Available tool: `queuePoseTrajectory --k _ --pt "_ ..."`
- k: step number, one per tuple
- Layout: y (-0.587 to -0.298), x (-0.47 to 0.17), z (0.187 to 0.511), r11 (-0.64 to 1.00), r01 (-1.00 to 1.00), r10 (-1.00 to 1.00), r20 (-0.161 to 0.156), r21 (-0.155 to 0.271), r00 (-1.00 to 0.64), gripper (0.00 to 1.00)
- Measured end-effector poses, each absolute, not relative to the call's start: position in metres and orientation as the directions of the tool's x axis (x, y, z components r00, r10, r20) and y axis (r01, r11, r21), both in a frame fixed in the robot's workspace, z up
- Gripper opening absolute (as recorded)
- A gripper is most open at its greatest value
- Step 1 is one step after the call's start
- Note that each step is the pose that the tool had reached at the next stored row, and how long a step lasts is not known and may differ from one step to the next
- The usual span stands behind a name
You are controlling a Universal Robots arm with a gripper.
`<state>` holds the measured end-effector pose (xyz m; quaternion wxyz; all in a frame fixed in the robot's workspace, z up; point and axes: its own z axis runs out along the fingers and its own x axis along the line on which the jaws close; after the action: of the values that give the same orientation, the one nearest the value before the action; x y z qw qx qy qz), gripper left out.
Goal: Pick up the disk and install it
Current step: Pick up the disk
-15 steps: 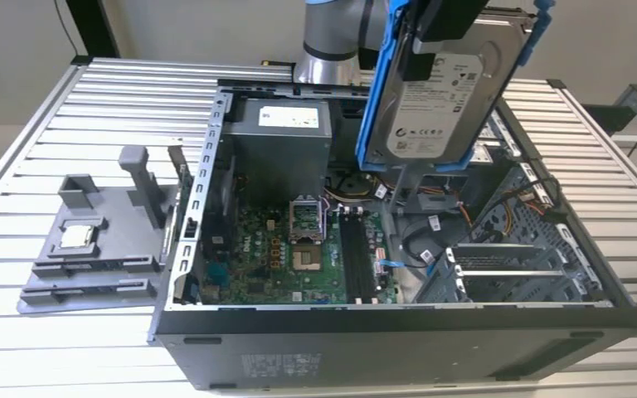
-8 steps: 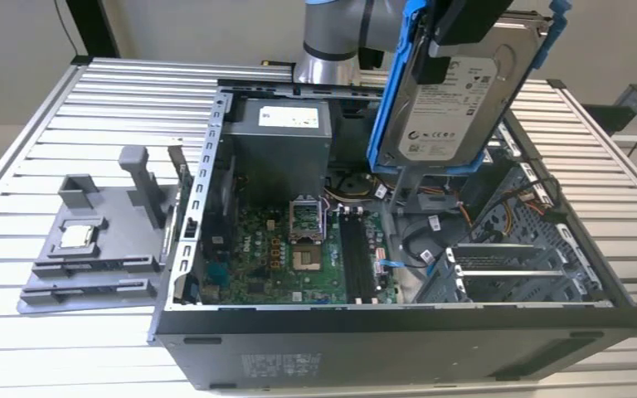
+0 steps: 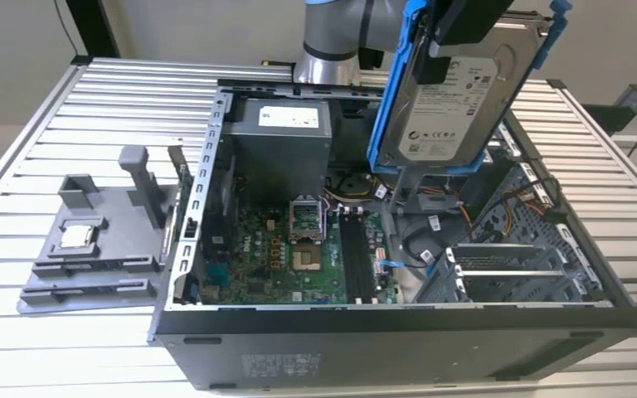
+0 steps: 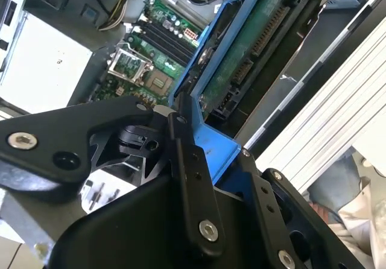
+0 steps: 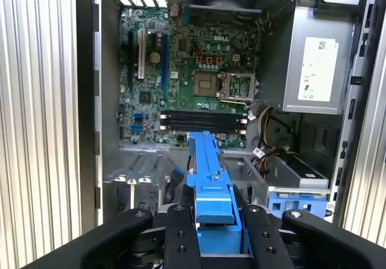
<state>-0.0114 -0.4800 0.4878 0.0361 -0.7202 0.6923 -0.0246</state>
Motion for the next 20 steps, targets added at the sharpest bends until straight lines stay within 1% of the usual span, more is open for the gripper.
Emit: queuePoseTrajectory --k 3,15,20 --pt "-0.481 -0.010 0.488 -0.039 -0.996 -0.999 -0.016 -0.086 0.040 0.00" --pt "-0.504 -0.002 0.483 -0.036 -0.996 -0.999 -0.016 -0.086 0.037 0.00" --pt "-0.506 -0.002 0.483 -0.036 -0.996 -0.999 -0.016 -0.086 0.037 0.00"
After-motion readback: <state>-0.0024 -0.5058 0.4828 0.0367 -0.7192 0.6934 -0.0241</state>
